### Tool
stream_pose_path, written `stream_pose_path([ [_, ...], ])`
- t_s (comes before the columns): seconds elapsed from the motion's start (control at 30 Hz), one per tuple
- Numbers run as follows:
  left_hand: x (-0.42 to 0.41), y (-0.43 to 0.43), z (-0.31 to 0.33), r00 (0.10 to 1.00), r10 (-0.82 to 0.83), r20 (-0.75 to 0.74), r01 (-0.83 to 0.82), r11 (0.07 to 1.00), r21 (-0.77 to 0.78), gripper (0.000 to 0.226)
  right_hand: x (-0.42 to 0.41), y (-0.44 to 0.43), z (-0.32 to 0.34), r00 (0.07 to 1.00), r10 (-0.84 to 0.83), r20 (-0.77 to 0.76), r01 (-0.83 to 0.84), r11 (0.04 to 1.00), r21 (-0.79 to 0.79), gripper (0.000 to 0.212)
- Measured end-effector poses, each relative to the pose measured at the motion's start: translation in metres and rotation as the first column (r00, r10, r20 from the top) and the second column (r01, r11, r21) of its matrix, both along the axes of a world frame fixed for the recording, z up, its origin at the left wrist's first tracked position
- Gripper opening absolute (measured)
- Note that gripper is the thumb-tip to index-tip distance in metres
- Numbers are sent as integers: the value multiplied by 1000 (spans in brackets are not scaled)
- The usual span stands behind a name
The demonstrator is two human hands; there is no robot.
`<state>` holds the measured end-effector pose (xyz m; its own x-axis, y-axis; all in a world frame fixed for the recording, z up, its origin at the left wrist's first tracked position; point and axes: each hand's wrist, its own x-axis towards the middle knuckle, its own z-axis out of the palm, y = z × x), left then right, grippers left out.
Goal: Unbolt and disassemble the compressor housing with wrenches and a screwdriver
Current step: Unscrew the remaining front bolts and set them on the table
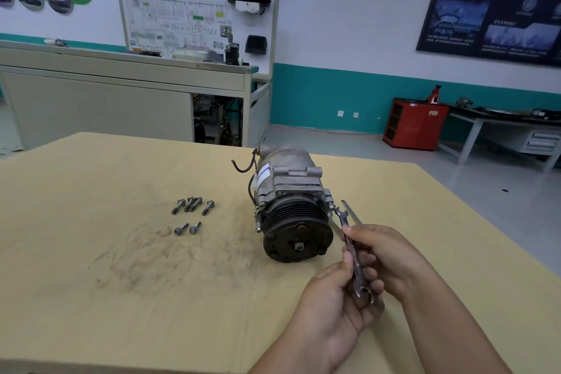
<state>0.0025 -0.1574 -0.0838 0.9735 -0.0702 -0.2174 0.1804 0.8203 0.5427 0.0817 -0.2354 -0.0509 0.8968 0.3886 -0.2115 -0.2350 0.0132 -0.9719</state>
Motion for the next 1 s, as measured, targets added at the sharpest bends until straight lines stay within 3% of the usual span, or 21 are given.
stream_pose_path([
  [0.23, -2, 0, -5, 996, 11, 88, -46, 914, 404, 34, 3, 1, -15, 994, -69, 89, 75, 995, -62, 27],
  [0.33, -2, 3, -14, 982, 97, 159, -179, 733, 656, 32, 7, 3, -17, 991, -102, 86, 98, 994, 52, 34],
  [0.4, -3, 8, -20, 962, 154, 226, -272, 610, 744, 31, 13, 7, -17, 981, -163, 109, 155, 985, 74, 31],
  [0.57, -6, 27, -30, 898, 314, 309, -437, 541, 719, 33, 27, 33, -20, 926, -208, 315, 259, 957, -130, 28],
  [0.7, -9, 29, -35, 871, 369, 323, -484, 541, 688, 34, 33, 45, -24, 837, -301, 457, 382, 919, -95, 30],
  [0.83, -11, 28, -36, 875, 367, 317, -479, 559, 677, 34, 33, 49, -31, 779, -412, 472, 480, 877, -27, 22],
  [1.0, -12, 26, -35, 877, 363, 314, -475, 561, 678, 34, 36, 54, -35, 799, -406, 443, 468, 883, -36, 39],
])
